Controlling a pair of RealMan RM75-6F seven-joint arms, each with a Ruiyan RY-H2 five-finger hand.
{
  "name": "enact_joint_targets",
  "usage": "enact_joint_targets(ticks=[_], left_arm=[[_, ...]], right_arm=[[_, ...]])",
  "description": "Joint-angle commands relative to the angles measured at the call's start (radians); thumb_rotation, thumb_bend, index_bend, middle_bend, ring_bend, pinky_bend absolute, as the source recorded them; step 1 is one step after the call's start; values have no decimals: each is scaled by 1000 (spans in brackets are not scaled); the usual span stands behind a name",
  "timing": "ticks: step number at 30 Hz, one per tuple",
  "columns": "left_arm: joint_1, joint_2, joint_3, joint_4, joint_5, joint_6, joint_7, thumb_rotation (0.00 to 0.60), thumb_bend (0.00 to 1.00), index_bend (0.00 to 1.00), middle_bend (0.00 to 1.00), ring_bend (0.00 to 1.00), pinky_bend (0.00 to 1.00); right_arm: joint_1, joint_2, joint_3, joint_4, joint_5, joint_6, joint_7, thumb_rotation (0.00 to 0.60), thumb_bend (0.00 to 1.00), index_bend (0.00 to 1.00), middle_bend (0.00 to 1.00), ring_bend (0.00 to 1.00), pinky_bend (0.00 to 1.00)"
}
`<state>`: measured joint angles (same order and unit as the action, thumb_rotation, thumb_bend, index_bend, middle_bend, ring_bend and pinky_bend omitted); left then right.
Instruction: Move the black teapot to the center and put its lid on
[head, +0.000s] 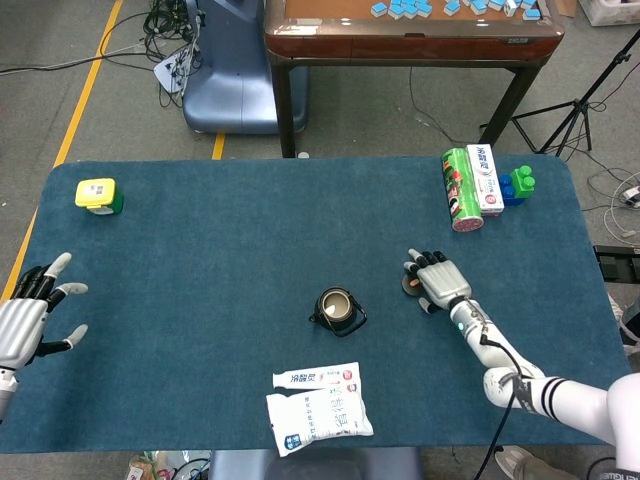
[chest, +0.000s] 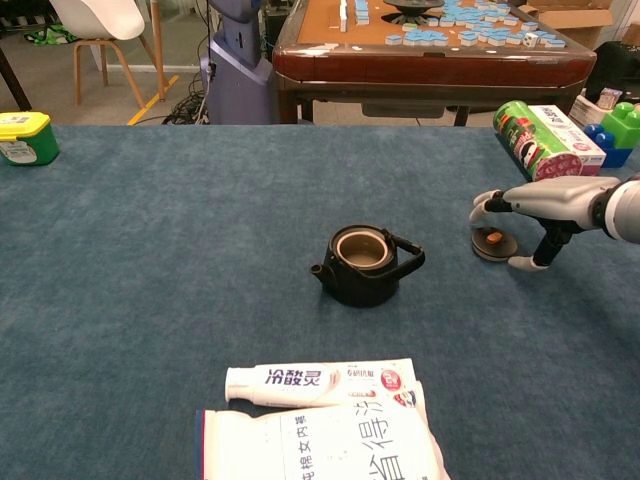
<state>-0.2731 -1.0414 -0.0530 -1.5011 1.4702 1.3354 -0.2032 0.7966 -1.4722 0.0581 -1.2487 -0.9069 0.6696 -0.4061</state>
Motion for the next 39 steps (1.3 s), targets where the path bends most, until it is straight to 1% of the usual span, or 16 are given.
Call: enact_joint_targets(ticks=[1, 8, 11, 15, 24, 35, 39], left_arm=[[1, -1, -1, 3, 0, -1, -2, 600, 256, 308, 0, 0, 0], [1, -3, -4, 11, 1, -5, -10, 600, 257, 309, 0, 0, 0], [1, -3, -5, 12, 1, -7, -11, 600, 257, 310, 0, 0, 0], [2, -3, -6, 11, 2, -6, -9, 600, 256, 310, 0, 0, 0], [6, -3, -10, 6, -2, -6, -1, 600, 256, 310, 0, 0, 0], [4, -8, -15, 8, -5, -11, 7, 600, 257, 311, 0, 0, 0], [5, -7, -17, 4, -5, -8, 11, 600, 256, 312, 0, 0, 0]], right_arm=[[3, -4, -2, 4, 3, 0, -3, 600, 407, 184, 0, 0, 0], [10, -15, -7, 14, 14, 1, -11, 600, 407, 208, 0, 0, 0], [11, -16, -8, 13, 17, 5, -13, 600, 407, 244, 0, 0, 0], [12, -16, -10, 11, 20, 10, -18, 600, 407, 266, 0, 0, 0], [15, -15, -11, 6, 26, 20, -25, 600, 421, 297, 0, 0, 0], [18, 37, -7, -77, 46, 66, -62, 600, 423, 312, 0, 0, 0], [22, 67, -1, -141, 53, 98, -85, 600, 423, 313, 0, 0, 0]])
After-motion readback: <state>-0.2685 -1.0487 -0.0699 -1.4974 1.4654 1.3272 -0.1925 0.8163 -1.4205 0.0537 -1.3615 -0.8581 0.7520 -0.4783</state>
